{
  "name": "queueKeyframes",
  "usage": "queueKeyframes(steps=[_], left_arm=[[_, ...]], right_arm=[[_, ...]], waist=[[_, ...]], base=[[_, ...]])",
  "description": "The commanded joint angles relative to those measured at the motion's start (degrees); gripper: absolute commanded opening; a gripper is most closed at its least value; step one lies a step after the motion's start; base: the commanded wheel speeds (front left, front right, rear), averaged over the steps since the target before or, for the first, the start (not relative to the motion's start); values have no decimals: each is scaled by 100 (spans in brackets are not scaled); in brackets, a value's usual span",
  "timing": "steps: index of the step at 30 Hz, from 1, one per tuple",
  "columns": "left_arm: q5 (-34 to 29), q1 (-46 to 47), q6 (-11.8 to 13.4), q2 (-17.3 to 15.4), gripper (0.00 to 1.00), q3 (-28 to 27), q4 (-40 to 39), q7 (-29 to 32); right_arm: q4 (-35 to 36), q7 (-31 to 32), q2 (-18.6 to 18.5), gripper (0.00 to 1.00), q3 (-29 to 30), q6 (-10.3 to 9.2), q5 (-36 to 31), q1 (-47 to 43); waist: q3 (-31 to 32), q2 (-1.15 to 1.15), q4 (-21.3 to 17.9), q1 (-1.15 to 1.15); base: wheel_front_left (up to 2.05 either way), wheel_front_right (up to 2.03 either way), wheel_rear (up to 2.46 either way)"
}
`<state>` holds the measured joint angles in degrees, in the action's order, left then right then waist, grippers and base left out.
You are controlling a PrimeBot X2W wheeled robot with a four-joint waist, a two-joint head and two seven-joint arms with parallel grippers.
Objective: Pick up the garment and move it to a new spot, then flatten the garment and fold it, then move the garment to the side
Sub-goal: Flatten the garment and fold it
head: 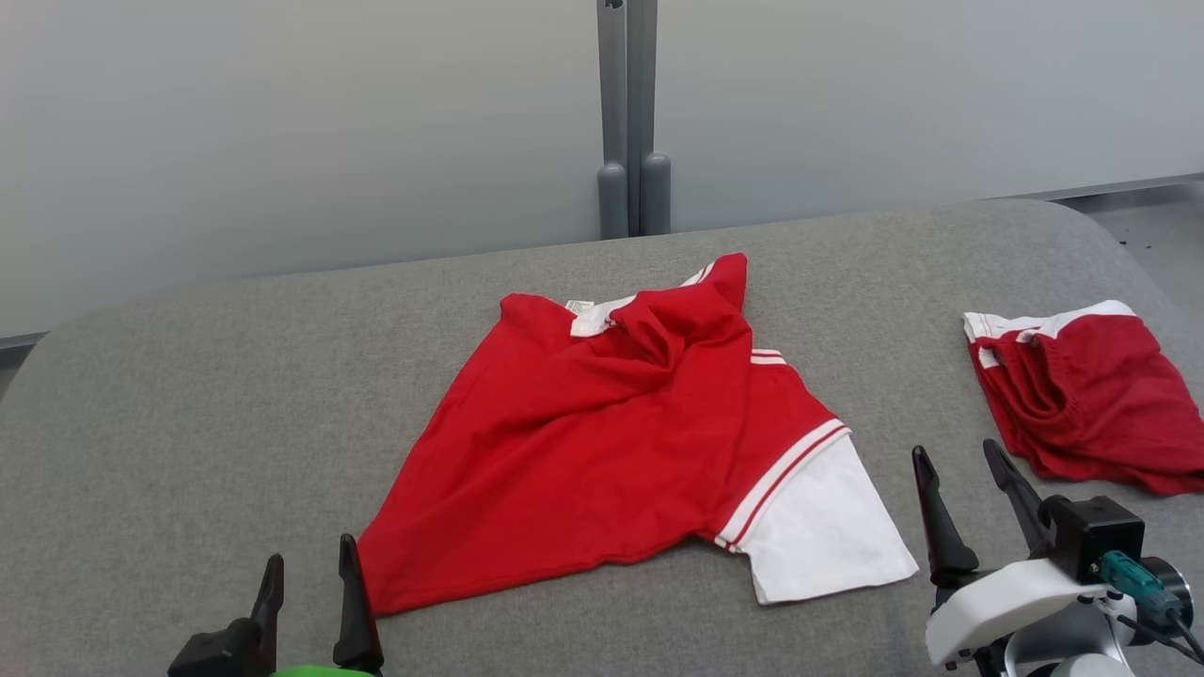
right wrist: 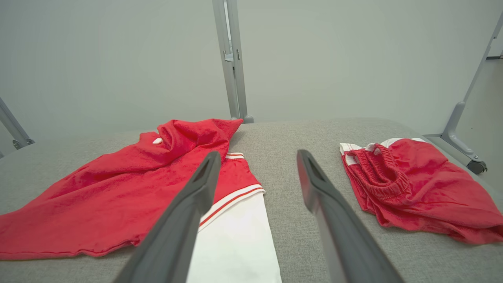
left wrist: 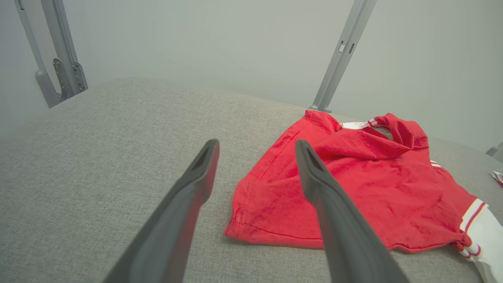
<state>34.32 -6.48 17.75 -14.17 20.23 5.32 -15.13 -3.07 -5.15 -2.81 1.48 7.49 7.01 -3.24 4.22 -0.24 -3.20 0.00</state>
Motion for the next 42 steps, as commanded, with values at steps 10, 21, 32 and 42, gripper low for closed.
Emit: queueKeyframes(steps=[10,21,32,42], left_arm=[[43,-119,87,-95,100,-61,-99,7],[36,-89,115,-123,100,-48,-119,12],[16,-24,107,-80,100,59,-63,21],[16,96,92,-102,100,94,-3,40]], right_arm=[[41,11,-17,100,-54,0,-8,-75],[-97,152,-19,100,123,0,190,-85],[-1140,499,-17,100,463,0,497,-29],[-2571,334,-18,100,397,0,614,563]], waist=[[10,24,36,0],[-52,24,47,0],[-185,24,158,0],[-319,24,355,0]], base=[[0,0,0],[0,0,0],[0,0,0],[0,0,0]])
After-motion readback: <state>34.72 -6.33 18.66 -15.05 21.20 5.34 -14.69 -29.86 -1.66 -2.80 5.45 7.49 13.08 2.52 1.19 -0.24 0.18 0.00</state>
